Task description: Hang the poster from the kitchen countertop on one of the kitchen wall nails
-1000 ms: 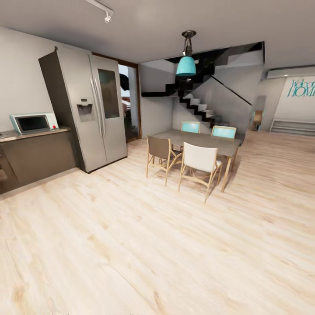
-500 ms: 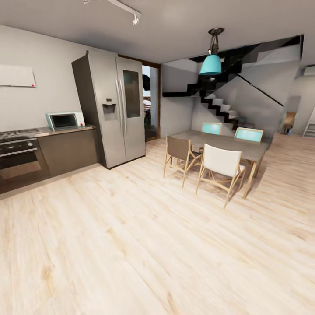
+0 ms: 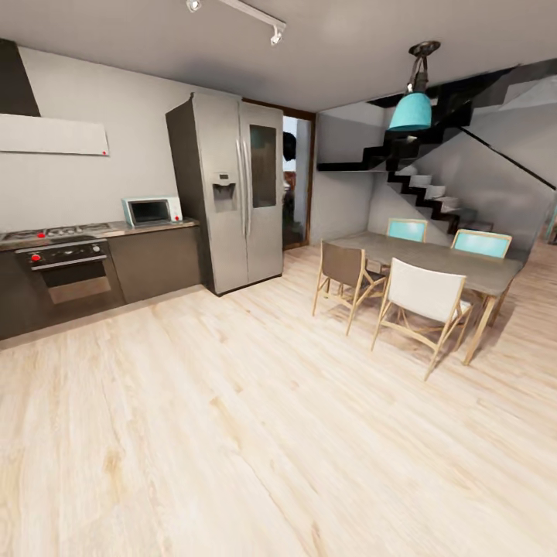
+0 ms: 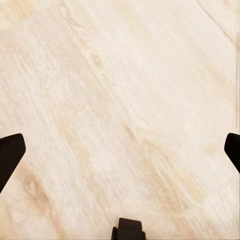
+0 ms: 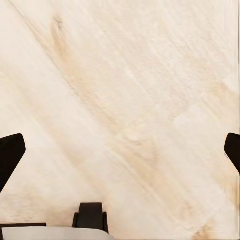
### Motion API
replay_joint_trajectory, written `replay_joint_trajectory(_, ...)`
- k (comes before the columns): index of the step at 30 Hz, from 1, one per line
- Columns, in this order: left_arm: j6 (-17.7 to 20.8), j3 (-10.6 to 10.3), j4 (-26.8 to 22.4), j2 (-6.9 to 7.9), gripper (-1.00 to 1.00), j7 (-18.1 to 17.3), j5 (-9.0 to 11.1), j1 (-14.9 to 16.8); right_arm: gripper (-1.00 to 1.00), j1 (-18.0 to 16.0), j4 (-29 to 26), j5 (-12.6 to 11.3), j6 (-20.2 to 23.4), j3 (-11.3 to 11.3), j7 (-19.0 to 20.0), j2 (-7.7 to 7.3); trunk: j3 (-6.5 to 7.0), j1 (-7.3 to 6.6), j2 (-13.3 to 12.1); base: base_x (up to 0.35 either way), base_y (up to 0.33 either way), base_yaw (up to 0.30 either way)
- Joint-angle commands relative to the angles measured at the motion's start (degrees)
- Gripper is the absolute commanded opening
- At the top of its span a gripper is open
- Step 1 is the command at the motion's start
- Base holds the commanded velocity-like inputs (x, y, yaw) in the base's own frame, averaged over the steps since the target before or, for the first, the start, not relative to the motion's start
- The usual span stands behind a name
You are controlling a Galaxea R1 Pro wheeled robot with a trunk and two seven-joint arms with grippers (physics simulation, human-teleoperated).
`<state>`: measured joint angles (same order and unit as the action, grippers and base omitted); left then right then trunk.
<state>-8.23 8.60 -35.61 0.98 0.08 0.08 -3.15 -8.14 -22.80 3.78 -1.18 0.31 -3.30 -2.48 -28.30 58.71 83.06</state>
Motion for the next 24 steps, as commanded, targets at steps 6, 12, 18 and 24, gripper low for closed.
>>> replay_joint_trajectory(6,-0.04,0.02,-0.08,-0.02,1.00,0.01,0.01,-0.02,1.00,-0.03,0.50,0.52,-0.06,0.09,-0.04,0.00,-0.05,0.01,0.02,0.173,-0.288,0.014)
replay_joint_trajectory(12,-0.13,0.06,-0.08,-0.02,1.00,0.01,0.01,-0.02,1.00,-0.03,0.63,0.52,-0.09,0.09,-0.06,0.09,-0.05,0.01,0.02,0.156,-0.237,0.063)
replay_joint_trajectory(18,-0.20,0.15,-0.08,-0.02,1.00,0.01,0.01,-0.02,1.00,-0.03,0.65,0.52,-0.21,0.05,-0.34,0.40,-0.05,0.01,0.02,0.030,-0.043,0.252)
replay_joint_trajectory(24,-0.21,0.18,-0.08,-0.02,1.00,0.01,0.01,-0.02,1.00,-0.03,0.65,0.52,-0.23,0.10,-0.40,0.52,-0.05,0.01,0.02,0.004,-0.005,0.288)
